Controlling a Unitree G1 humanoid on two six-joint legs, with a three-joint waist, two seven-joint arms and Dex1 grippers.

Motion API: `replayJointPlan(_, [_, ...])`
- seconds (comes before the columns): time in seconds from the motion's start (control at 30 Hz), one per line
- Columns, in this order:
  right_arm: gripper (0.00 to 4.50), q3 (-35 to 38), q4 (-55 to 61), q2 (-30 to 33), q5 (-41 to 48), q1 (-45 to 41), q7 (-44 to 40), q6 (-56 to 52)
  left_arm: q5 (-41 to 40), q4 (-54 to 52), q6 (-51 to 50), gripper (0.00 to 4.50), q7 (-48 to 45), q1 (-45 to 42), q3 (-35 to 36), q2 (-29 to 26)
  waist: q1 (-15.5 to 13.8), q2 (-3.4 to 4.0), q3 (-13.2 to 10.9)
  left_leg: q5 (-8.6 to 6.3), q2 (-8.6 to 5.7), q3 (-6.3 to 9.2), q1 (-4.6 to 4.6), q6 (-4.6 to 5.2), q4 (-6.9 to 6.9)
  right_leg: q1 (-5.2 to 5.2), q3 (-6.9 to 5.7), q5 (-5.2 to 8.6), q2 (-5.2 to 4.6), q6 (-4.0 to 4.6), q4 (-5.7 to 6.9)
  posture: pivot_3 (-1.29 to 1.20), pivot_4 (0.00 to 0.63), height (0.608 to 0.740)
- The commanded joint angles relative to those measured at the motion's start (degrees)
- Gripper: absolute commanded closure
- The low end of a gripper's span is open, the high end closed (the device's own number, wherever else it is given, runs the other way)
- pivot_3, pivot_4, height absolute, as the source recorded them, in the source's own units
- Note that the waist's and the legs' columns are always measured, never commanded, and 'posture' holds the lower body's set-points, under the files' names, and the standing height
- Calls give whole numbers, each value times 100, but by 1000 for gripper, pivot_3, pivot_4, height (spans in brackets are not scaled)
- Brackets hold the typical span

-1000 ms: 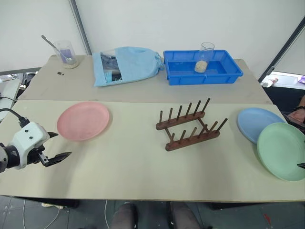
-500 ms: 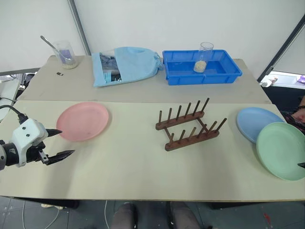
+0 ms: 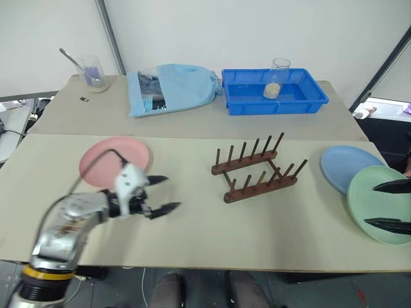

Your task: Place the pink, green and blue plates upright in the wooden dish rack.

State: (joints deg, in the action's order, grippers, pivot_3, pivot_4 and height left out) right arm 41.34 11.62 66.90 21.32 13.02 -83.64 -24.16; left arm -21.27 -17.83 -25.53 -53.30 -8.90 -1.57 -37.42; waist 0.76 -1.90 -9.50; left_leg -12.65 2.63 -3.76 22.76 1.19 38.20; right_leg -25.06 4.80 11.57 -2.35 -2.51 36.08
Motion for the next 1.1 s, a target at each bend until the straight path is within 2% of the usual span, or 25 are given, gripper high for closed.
replayJointPlan(0.03, [20,513,1173,-291,567,190,367,-961,314,259,248,0,214,-370,-632,537,2,0,0,0,-1,3,1,0,3,1,0,-1,1,-1,0,0,150,740])
replayJointPlan(0.2, [20,734,2277,-733,1020,529,928,-1877,949,1333,1138,0,550,-854,-1432,1638,-7,1,1,0,-12,23,9,0,53,18,3,11,0,20,1,0,150,740])
replayJointPlan(0.33, [20,833,2926,-1000,1367,693,1367,-2368,1303,2230,1806,0,765,-1175,-1666,2251,1,-5,3,0,-22,29,27,1,70,22,12,5,-1,9,-11,0,150,740])
replayJointPlan(0.67, [20,1178,3624,-1258,2070,1005,1890,-2826,1534,3601,2539,0,654,-1583,-1819,2944,-7,-6,4,0,-32,45,43,2,68,17,13,6,-2,1,-14,0,150,740])
replayJointPlan(0.7, [0,1209,3646,-1253,2120,1027,1924,-2843,1551,3678,2591,536,652,-1605,-1819,2970,-8,-6,4,0,-35,49,43,2,68,19,14,7,-2,0,-15,0,150,740])
replayJointPlan(0.73, [0,1239,3666,-1248,2166,1051,1956,-2850,1546,3726,2606,786,643,-1619,-1811,2992,-8,-6,5,0,-38,52,43,2,69,23,15,7,-3,-2,-17,0,150,740])
replayJointPlan(0.8, [0,1290,3712,-1245,2264,1082,2036,-2879,1522,3783,2651,1682,565,-1644,-1807,2999,-11,-6,5,0,-46,61,42,2,69,28,15,8,-6,-5,-18,0,150,740])
replayJointPlan(0.93, [0,1372,3858,-1245,2469,1142,2235,-2990,1436,3851,2729,3593,203,-1725,-1802,2894,-9,-6,5,0,-54,70,42,2,69,35,15,12,-11,-10,-22,0,150,740])
replayJointPlan(1.1, [0,1771,4172,-1269,2775,1489,2370,-3247,1415,3985,3070,3639,-899,-2047,-2009,2501,-21,-5,5,0,-57,78,47,2,67,35,14,17,-11,-12,-23,0,150,740])
